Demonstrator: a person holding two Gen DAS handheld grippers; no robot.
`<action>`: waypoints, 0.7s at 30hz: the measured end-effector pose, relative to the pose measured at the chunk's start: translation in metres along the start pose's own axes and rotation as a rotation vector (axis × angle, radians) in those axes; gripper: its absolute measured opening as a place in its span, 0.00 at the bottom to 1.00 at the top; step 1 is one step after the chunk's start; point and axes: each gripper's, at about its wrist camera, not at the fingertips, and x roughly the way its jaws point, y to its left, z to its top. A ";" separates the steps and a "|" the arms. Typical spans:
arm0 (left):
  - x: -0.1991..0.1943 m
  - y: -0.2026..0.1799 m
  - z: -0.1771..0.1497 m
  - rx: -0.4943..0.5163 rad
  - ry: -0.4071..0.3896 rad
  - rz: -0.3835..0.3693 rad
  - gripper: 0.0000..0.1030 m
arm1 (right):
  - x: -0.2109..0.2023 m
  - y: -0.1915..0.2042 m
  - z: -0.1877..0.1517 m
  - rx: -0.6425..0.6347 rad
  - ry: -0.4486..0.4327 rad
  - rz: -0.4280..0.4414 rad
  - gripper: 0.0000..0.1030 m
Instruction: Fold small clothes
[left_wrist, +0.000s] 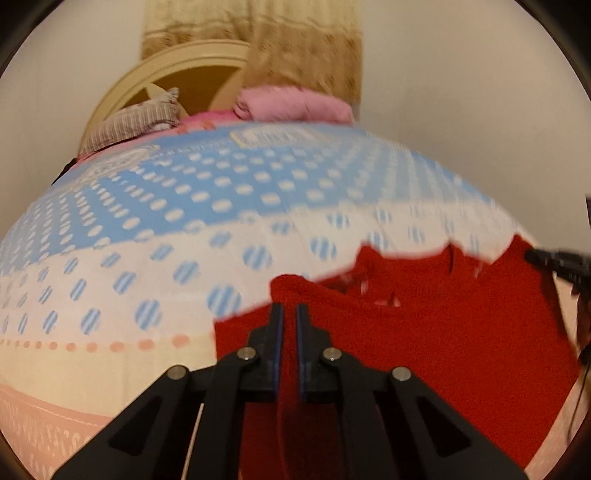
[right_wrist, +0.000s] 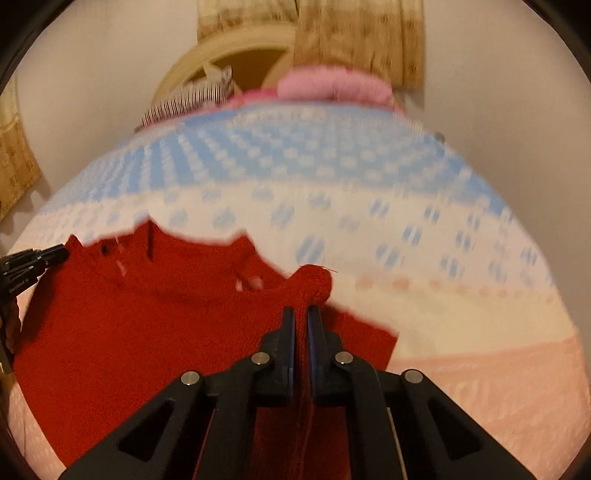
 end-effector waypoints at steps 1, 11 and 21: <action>0.001 0.000 0.003 0.001 -0.006 0.003 0.07 | -0.003 0.001 0.004 -0.001 -0.019 -0.007 0.05; 0.045 0.006 -0.012 -0.022 0.126 0.097 0.19 | 0.060 -0.009 -0.008 0.049 0.164 -0.036 0.12; -0.047 0.000 -0.037 -0.024 0.016 0.072 0.57 | -0.045 0.003 -0.026 0.083 0.001 0.087 0.29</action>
